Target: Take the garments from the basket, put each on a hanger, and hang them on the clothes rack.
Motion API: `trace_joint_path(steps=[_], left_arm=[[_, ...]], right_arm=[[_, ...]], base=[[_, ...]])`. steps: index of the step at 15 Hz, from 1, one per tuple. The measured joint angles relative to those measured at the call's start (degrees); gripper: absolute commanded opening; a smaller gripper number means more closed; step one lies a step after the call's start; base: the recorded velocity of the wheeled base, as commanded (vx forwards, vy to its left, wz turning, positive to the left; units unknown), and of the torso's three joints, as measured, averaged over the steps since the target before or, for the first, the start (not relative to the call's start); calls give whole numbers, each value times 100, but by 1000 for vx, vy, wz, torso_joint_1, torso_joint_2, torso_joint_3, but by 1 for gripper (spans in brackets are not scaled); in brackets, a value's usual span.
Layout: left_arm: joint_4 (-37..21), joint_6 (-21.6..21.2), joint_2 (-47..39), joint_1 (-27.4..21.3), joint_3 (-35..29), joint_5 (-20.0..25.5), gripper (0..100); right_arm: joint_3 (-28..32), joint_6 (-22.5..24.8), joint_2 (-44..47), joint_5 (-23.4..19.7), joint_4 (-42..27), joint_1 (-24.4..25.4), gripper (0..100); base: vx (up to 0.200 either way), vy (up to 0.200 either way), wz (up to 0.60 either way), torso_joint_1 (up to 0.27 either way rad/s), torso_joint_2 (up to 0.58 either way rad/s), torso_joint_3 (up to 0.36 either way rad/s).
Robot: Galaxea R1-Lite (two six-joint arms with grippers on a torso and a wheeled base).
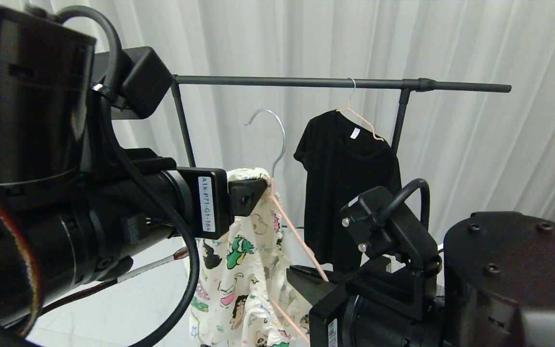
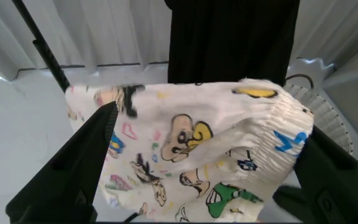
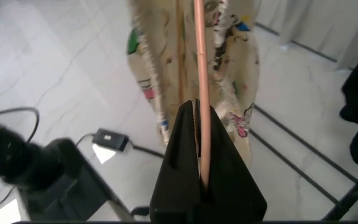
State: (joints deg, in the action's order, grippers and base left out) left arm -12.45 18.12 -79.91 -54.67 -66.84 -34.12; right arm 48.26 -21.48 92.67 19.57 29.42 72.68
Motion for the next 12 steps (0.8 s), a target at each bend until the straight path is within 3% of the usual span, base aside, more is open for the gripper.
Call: trace_joint_path(steps=[12], left_arm=[[-6, -383, 246, 132, 183, -11, 100]], right_arm=[[-50, 563, 57, 699, 1068, -46, 0]], base=[[0, 0, 0, 0, 0, 0]])
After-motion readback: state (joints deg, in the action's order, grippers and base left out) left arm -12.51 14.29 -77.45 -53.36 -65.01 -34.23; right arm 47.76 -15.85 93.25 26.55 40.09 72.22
